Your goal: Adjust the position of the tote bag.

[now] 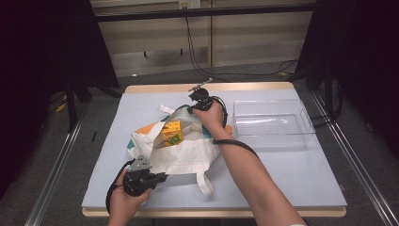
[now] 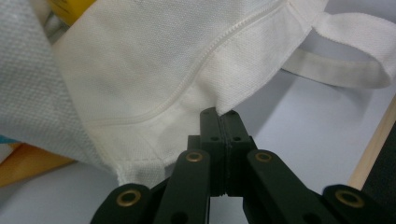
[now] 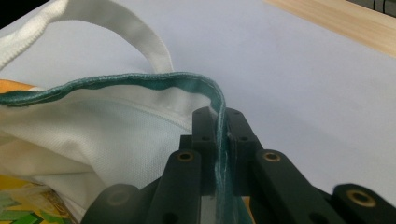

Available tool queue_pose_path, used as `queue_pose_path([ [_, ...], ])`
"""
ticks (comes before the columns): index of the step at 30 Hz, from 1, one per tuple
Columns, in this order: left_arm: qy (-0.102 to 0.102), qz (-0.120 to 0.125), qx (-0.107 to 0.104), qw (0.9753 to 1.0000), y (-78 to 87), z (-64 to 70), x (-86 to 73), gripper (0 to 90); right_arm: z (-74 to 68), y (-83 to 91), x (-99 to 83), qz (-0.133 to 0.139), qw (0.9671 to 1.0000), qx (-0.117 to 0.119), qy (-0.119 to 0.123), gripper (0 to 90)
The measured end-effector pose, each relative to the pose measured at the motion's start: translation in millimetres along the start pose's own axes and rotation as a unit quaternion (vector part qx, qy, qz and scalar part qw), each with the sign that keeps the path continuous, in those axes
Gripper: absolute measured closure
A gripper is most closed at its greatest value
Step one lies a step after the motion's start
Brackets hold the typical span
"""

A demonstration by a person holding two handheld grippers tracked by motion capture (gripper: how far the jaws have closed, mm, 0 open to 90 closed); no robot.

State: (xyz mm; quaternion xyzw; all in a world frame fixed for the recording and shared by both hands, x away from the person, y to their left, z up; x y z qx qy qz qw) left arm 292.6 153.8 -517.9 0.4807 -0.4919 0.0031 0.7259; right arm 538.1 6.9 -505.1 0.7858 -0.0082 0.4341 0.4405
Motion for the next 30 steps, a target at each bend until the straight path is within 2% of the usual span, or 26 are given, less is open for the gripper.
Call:
queue_pose_path([
  [16, -0.003, -0.005, -0.005, 1.0000, -0.5, -0.5, -1.6, 90.0, 1.5, -6.1, -7.6, -0.005, 1.0000, -0.006, 0.000, 83.8],
  [21, 0.009, -0.005, -0.006, 0.9999, -1.7, -0.4, -2.2, 90.0, 1.1, -7.4, -9.7, -0.006, 1.0000, -0.003, -0.001, 83.3],
  [30, 0.010, -0.004, -0.006, 0.9999, -1.6, -0.9, -2.5, 90.0, 0.7, -5.9, -10.3, -0.006, 1.0000, -0.003, 0.004, 81.5],
])
Point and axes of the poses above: each handheld gripper's, and its own axes: y roughly backward along the jaws, x roughly out of its top, z roughly to its right, the point moved 9 cm from there along -y, roughly forward along the jaws, and after that the axes turned 8 degrees about x, right-handed, at the moved point
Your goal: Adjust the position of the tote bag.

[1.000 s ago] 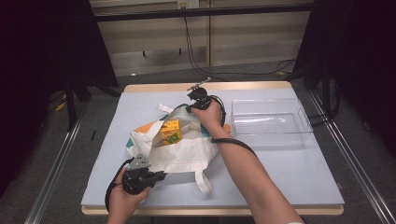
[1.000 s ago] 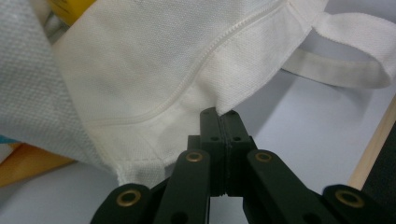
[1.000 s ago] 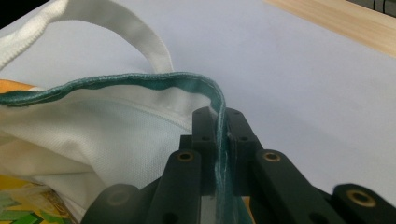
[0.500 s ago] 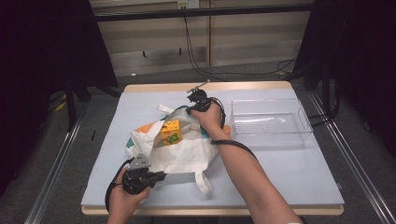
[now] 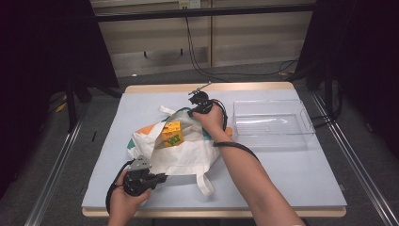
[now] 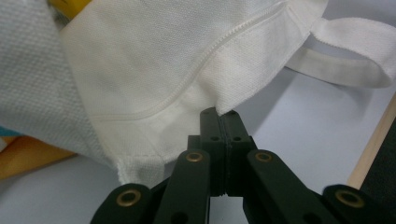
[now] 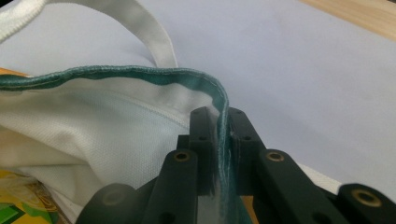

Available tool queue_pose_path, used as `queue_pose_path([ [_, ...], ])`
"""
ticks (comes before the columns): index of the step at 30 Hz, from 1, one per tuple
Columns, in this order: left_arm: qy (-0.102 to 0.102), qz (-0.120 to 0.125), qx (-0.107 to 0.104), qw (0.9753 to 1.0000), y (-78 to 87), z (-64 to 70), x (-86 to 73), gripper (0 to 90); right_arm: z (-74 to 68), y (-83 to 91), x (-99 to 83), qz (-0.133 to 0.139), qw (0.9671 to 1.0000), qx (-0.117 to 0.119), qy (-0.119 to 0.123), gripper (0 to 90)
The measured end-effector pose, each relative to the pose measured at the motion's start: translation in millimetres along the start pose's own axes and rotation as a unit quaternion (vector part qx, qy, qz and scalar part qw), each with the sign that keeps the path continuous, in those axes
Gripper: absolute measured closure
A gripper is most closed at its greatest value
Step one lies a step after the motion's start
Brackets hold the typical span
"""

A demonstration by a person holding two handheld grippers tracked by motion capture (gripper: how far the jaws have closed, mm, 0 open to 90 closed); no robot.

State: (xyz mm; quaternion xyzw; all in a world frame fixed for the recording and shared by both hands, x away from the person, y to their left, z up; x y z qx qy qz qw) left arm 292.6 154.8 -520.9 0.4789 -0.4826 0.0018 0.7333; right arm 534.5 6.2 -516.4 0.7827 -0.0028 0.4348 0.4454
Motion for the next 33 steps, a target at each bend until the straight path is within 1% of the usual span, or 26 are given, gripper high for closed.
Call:
queue_pose_path([
  [5, 0.006, 0.003, -0.005, 1.0000, 1.1, -0.6, 1.4, 89.9, -0.3, 6.5, 0.9, 0.011, 0.9999, 0.004, -0.001, 78.1],
  [6, 0.009, 0.002, -0.005, 0.9999, 1.4, -0.9, 1.5, 89.8, -1.1, 8.5, 0.5, 0.013, 0.9999, 0.007, -0.005, 76.8],
  [8, 0.011, 0.005, -0.005, 0.9999, 2.0, -0.8, 2.5, 89.7, -1.8, 11.6, 1.0, 0.017, 0.9998, 0.009, -0.001, 73.3],
  [9, 0.011, 0.006, -0.002, 0.9999, 2.5, -1.2, 3.2, 89.6, -2.7, 13.6, 1.5, 0.019, 0.9998, 0.009, -0.001, 71.7],
  [11, 0.013, 0.006, -0.004, 0.9999, 3.5, -0.9, 4.3, 89.4, -4.0, 18.2, 4.1, 0.024, 0.9997, 0.006, 0.004, 67.7],
  [12, 0.013, 0.006, -0.001, 0.9999, 3.9, -1.2, 4.8, 89.2, -5.2, 20.5, 5.2, 0.026, 0.9996, 0.006, 0.005, 65.0],
  [13, 0.012, 0.005, -0.002, 0.9999, 4.2, -1.1, 5.2, 89.0, -6.2, 22.5, 6.4, 0.027, 0.9996, 0.006, 0.007, 61.0],
  [14, 0.013, 0.005, -0.001, 0.9999, 4.7, -1.1, 5.5, 88.5, -7.8, 24.6, 7.6, 0.028, 0.9996, 0.005, 0.007, 58.8],
  [15, 0.015, 0.006, -0.004, 0.9999, 5.3, -0.7, 6.1, 88.2, -9.3, 26.7, 9.0, 0.031, 0.9994, 0.004, 0.013, 56.8],
  [16, 0.016, 0.006, -0.005, 0.9998, 6.1, -1.2, 6.4, 87.3, -10.8, 28.9, 9.5, 0.029, 0.9994, 0.002, 0.016, 53.9],
  [17, 0.018, 0.007, -0.006, 0.9998, 6.5, -1.0, 6.7, 86.7, -11.1, 31.4, 10.1, 0.030, 0.9993, -0.005, 0.022, 49.9],
  [18, 0.018, 0.007, -0.005, 0.9998, 7.4, -1.5, 6.9, 85.9, -12.0, 32.7, 10.3, 0.030, 0.9993, -0.006, 0.020, 47.1],
  [19, 0.019, 0.006, -0.005, 0.9998, 8.1, -1.4, 7.2, 84.2, -12.7, 34.7, 10.1, 0.029, 0.9994, -0.007, 0.020, 46.6],
  [20, 0.018, 0.005, -0.004, 0.9998, 8.3, -1.4, 7.3, 82.2, -14.3, 37.2, 11.0, 0.034, 0.9992, -0.004, 0.019, 45.2],
  [22, 0.017, 0.009, 0.002, 0.9998, 9.8, -1.5, 8.9, 80.2, -14.5, 41.2, 11.4, 0.034, 0.9991, -0.011, 0.022, 38.2],
  [23, 0.021, 0.010, -0.002, 0.9997, 10.6, -0.6, 10.5, 78.7, -14.5, 43.5, 11.4, 0.032, 0.9991, -0.015, 0.023, 35.5],
  [25, 0.024, 0.007, -0.003, 0.9997, 11.5, 0.1, 11.8, 74.1, -16.9, 48.2, 12.1, 0.038, 0.9990, -0.011, 0.022, 33.5],
  [26, 0.025, 0.008, -0.001, 0.9997, 11.9, 0.7, 13.2, 71.7, -16.9, 50.5, 12.4, 0.038, 0.9988, -0.012, 0.026, 31.6],
  [27, 0.024, 0.007, -0.002, 0.9997, 12.6, 0.8, 13.8, 68.5, -16.9, 53.7, 12.0, 0.040, 0.9989, -0.014, 0.022, 29.8],
  [28, 0.028, 0.009, 0.002, 0.9996, 13.1, 1.1, 15.4, 65.8, -16.9, 55.6, 12.0, 0.042, 0.9988, -0.015, 0.017, 28.6],
  [29, 0.027, 0.007, -0.002, 0.9996, 14.3, 1.7, 16.0, 63.6, -17.0, 58.3, 12.3, 0.046, 0.9987, -0.011, 0.020, 27.5],
  [30, 0.029, 0.008, 0.000, 0.9995, 15.6, 1.5, 17.4, 62.3, -17.5, 60.7, 12.0, 0.045, 0.9987, -0.011, 0.021, 26.7],
  [31, 0.032, 0.009, -0.005, 0.9994, 16.8, 2.3, 18.8, 60.5, -18.4, 63.4, 11.5, 0.044, 0.9987, -0.013, 0.020, 25.7],
  [32, 0.033, 0.012, -0.005, 0.9994, 18.4, 2.4, 20.8, 58.9, -19.3, 65.1, 11.9, 0.046, 0.9986, -0.011, 0.023, 24.8],
  [33, 0.035, 0.016, -0.004, 0.9993, 20.0, 2.2, 22.9, 57.9, -20.5, 67.9, 11.6, 0.045, 0.9986, -0.013, 0.023, 24.7],
])
Point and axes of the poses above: each handheld gripper's, and its own axes: y roughly backward along the jaws, x roughly out of its top, z roughly to its right, the point moved 9 cm from there along -y, roughly forward along the jaws, and after that the axes turned 8 degrees about x, right-handed, at the moved point
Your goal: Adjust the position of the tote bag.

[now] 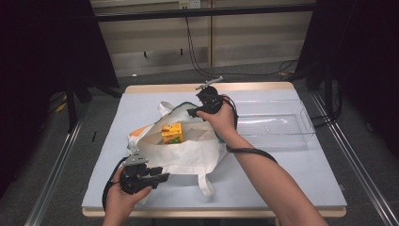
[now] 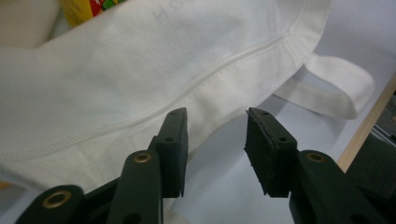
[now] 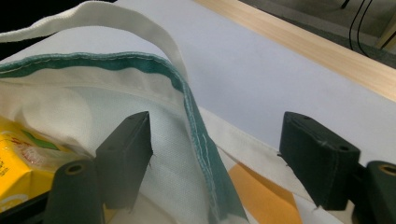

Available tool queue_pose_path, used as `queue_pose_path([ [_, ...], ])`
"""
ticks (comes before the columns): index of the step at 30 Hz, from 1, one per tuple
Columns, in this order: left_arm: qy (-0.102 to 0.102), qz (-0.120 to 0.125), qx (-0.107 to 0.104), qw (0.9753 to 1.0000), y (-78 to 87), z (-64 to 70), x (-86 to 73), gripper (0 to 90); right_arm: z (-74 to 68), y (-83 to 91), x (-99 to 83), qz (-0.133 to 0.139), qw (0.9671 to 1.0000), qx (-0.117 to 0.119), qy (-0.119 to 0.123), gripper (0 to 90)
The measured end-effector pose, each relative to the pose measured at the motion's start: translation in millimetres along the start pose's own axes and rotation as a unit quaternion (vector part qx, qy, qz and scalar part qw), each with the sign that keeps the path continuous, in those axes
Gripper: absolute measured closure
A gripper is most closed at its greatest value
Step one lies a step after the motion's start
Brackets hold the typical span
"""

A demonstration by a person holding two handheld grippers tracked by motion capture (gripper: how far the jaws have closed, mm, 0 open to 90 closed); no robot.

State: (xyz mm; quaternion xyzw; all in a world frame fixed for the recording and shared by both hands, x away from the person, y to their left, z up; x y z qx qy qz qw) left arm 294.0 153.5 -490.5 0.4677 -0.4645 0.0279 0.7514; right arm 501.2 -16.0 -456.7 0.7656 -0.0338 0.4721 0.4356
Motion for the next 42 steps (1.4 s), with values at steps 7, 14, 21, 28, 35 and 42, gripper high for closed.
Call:
queue_pose_path([
  [7, 0.005, -0.001, 0.002, 1.0000, 2.7, -1.1, 6.2, 47.8, -7.3, 12.2, 0.6, -0.004, 0.9998, 0.008, 0.017, 17.9],
  [14, 0.003, -0.001, 0.009, 1.0000, 2.7, -3.6, 10.5, 44.7, -11.6, 13.2, 1.2, -0.007, 0.9995, 0.015, 0.025, 10.8],
  [21, -0.002, -0.001, 0.011, 0.9999, 0.3, -2.6, 14.1, 44.3, -11.8, 12.1, 3.3, -0.012, 0.9992, 0.033, 0.019, 7.3],
  [28, -0.007, -0.001, 0.013, 0.9999, -0.5, -2.3, 17.1, 44.2, -13.6, 19.9, 7.1, -0.009, 0.9990, 0.040, 0.015, 6.4],
  [35, -0.011, -0.003, 0.015, 0.9998, -0.9, -1.5, 17.6, 44.2, -14.9, 32.3, 14.4, 0.010, 0.9988, 0.044, 0.022, 6.7],
  [42, -0.013, -0.006, 0.016, 0.9998, -1.5, -1.5, 19.5, 44.3, -15.8, 36.3, 22.2, 0.011, 0.9987, 0.046, 0.019, 7.1],
])
Point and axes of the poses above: each handheld gripper's, and its own axes: y roughly backward along the jaws, x roughly out of its top, z roughly to its right, the point moved 9 cm from there along -y, roughly forward along the jaws, and after that the axes turned 8 degrees about x, right-handed, at the moved point
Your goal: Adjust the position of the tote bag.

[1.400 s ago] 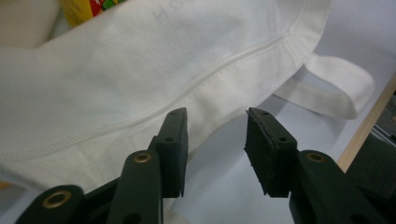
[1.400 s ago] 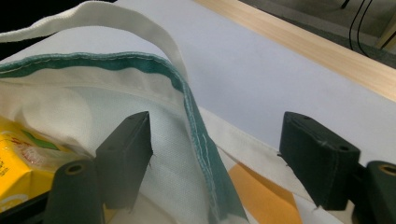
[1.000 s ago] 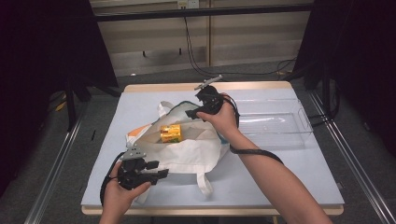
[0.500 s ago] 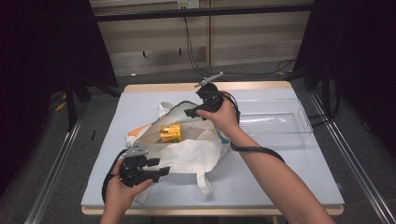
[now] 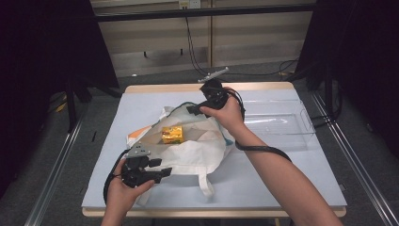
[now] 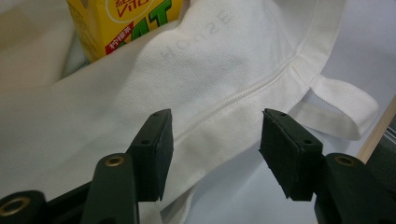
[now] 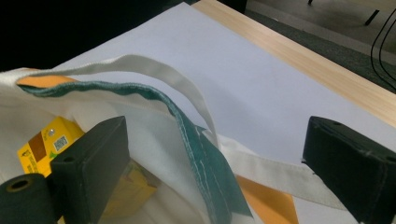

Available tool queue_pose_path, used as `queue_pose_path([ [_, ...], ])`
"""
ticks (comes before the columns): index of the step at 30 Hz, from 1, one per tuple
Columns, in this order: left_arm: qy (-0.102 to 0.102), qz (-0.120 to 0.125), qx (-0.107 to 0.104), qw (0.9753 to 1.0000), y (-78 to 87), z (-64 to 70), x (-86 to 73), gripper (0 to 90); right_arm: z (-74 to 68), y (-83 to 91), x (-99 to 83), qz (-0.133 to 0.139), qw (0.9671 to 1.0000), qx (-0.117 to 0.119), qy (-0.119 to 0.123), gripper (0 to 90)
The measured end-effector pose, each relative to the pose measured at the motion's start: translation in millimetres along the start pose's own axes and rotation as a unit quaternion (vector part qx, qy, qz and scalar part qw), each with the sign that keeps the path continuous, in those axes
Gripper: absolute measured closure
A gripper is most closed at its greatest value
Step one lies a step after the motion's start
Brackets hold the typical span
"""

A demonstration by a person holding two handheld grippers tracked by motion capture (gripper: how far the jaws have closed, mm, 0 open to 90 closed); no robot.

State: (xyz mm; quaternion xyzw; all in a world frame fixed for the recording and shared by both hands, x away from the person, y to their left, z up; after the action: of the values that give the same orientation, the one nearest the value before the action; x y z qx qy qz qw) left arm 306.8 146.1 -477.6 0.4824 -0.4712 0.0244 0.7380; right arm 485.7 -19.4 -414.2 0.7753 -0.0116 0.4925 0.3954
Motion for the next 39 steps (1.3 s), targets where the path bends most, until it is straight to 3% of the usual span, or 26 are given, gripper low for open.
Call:
queue_pose_path([
  [9, 0.000, -0.002, 0.004, 1.0000, -0.7, -2.2, -0.5, 44.3, 6.8, 3.3, 2.5, -0.001, 1.0000, -0.007, 0.002, 8.6],
  [13, -0.001, -0.002, 0.005, 1.0000, -1.2, -3.1, -0.8, 44.3, 7.9, 5.0, 4.5, 0.008, 0.9999, 0.005, -0.006, 8.2],
  [15, 0.001, -0.001, 0.001, 1.0000, -1.6, -2.0, -0.5, 44.2, 9.2, 7.0, 4.2, 0.003, 1.0000, -0.004, -0.005, 7.6],
  [20, -0.004, -0.003, 0.003, 1.0000, -2.1, -1.9, -0.6, 43.8, 6.3, 8.1, 4.9, 0.006, 1.0000, 0.003, -0.004, 8.1],
  [28, 0.002, -0.003, 0.005, 1.0000, -2.4, -2.9, -0.7, 43.1, -3.4, 15.3, 0.5, 0.007, 0.9999, 0.008, 0.011, 11.3],
  [39, -0.003, -0.006, 0.011, 0.9999, 0.1, -4.9, 5.9, 43.0, -10.7, 34.9, -3.1, 0.019, 0.9988, 0.012, 0.044, 26.0],
])
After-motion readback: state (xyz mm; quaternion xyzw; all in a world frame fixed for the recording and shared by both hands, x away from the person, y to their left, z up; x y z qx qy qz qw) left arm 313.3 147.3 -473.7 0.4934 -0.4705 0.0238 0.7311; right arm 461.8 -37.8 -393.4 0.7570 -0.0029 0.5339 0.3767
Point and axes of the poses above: each handheld gripper's, and its own axes: y roughly backward along the jaws, x roughly out of its top, z roughly to its right, the point moved 9 cm from there along -y, roughly forward along the jaws, and after that the axes turned 8 degrees about x, right-handed, at the moved point
